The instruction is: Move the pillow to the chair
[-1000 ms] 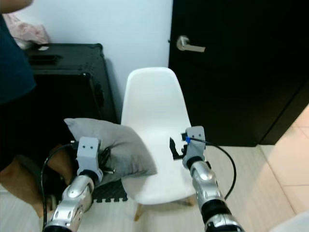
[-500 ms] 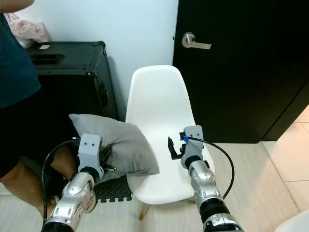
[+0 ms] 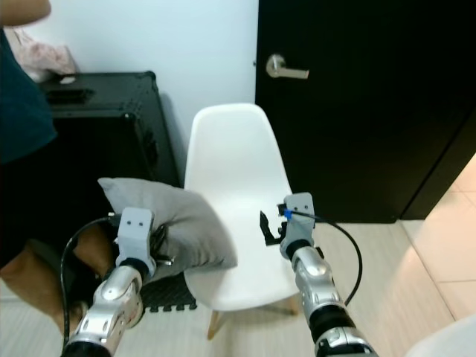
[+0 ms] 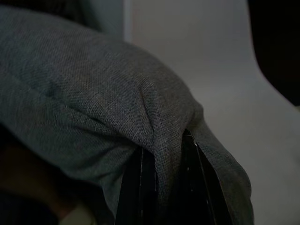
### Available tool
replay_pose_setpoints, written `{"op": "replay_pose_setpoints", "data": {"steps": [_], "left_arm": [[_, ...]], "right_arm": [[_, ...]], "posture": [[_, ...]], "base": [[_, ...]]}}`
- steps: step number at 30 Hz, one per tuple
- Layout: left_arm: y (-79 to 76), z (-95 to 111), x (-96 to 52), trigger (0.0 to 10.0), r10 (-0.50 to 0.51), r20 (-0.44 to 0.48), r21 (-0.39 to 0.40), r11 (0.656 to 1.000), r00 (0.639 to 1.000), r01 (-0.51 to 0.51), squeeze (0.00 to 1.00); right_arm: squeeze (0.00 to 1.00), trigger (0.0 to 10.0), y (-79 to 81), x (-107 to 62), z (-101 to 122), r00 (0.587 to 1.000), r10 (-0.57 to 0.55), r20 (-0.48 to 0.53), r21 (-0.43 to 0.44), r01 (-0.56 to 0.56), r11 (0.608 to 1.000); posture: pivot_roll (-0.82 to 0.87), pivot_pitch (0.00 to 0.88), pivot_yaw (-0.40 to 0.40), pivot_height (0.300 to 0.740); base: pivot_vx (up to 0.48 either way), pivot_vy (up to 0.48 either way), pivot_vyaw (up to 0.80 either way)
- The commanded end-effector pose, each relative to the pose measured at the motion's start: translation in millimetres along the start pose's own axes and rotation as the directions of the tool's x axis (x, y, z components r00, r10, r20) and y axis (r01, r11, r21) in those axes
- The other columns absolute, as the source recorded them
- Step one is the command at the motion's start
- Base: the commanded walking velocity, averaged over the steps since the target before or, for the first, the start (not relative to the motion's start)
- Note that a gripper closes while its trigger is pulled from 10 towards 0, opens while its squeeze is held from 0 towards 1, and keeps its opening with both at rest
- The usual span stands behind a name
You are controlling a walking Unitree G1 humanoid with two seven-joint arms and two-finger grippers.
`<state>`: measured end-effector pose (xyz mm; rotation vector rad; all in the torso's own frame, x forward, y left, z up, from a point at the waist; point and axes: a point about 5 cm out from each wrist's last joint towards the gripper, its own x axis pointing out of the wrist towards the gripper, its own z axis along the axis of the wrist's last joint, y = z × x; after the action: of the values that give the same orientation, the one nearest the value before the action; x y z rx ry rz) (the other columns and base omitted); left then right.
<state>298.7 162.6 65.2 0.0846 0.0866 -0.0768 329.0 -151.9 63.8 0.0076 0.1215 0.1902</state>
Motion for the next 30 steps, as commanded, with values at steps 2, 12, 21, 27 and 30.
{"op": "replay_pose_setpoints", "data": {"steps": [2,12,21,27,30], "left_arm": [[10.0,31,12.9,10.0,-0.013,0.147,0.03,0.999,0.989,0.009,0.0],[18.1,80,50.4,10.0,-0.114,0.248,0.048,0.993,0.962,0.105,0.0],[-19.1,138,74.9,10.0,-0.434,0.452,-0.28,0.76,0.779,0.586,0.0],[-21.0,98,72.3,10.0,-0.491,0.35,-0.406,0.689,0.798,0.601,0.0],[-20.6,77,67.8,10.0,-0.503,0.27,-0.444,0.691,0.821,0.57,0.0]], "right_arm": [[0.0,10.0,3.6,1.5,1,1.0,0.001,0.01,0.01,-0.001,1.0],[0.0,10.0,-1.2,9.4,13,0.998,-0.05,0.041,-0.025,0.051,0.998],[0.0,10.0,-9.9,14.6,29,0.993,-0.081,0.089,-0.069,0.088,0.994],[0.0,10.0,-9.4,8.1,26,0.991,-0.088,0.105,-0.091,0.097,0.991],[0.0,10.0,-8.6,5.9,23,0.991,-0.082,0.104,-0.099,0.092,0.991]], "posture": [[0.06,0.035,-0.019,0.74],[0.04,0.046,-0.017,0.74],[-0.01,0.123,0.001,0.74],[-0.05,0.18,0.01,0.74],[-0.05,0.191,0.01,0.74]], "base": [[0.0,0.0,0.0],[0.0,0.0,0.0],[0.0,0.0,0.0],[0.0,0.0,0.0],[0.0,0.0,0.0]]}}
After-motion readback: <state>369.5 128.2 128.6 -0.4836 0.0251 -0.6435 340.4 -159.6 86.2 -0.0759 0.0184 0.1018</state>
